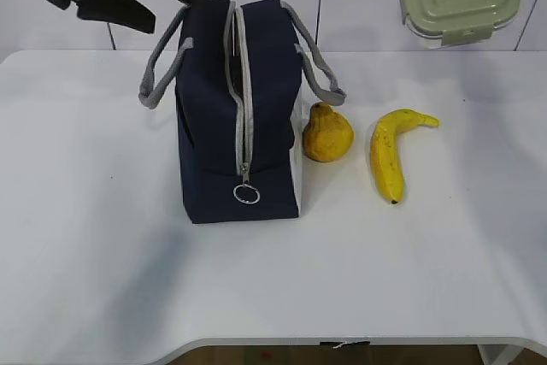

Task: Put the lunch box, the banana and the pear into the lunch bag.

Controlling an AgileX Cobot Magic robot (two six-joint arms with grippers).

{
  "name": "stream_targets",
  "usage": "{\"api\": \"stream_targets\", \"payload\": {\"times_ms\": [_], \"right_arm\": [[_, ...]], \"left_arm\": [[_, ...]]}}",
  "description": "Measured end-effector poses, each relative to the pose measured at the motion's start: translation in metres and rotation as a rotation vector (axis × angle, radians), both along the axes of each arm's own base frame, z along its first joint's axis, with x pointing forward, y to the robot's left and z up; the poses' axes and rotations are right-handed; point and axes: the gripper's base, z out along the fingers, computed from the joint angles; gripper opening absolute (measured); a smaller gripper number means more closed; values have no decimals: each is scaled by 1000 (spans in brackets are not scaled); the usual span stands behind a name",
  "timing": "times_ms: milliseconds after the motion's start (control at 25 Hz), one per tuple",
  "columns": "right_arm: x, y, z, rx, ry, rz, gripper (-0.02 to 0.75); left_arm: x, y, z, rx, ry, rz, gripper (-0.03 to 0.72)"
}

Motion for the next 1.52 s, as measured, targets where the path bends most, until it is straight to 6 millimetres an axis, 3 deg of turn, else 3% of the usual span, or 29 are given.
{"api": "stream_targets", "payload": {"times_ms": [280,600,1120,1280,1520], "right_arm": [[0,4,0,0,1,12,381],[0,5,1,0,-1,13,380],[0,10,2,10,-4,26,380],[1,14,5,50,-17,30,380],[2,37,6,51,-25,94,380]], "left_arm": [[15,-6,-23,-42,36,1,557],[21,-6,-24,-40,-16,23,557],[28,-24,-49,-30,18,-3,549],[29,-24,-50,-30,17,-1,461],[30,-24,-49,-31,6,10,211]]}}
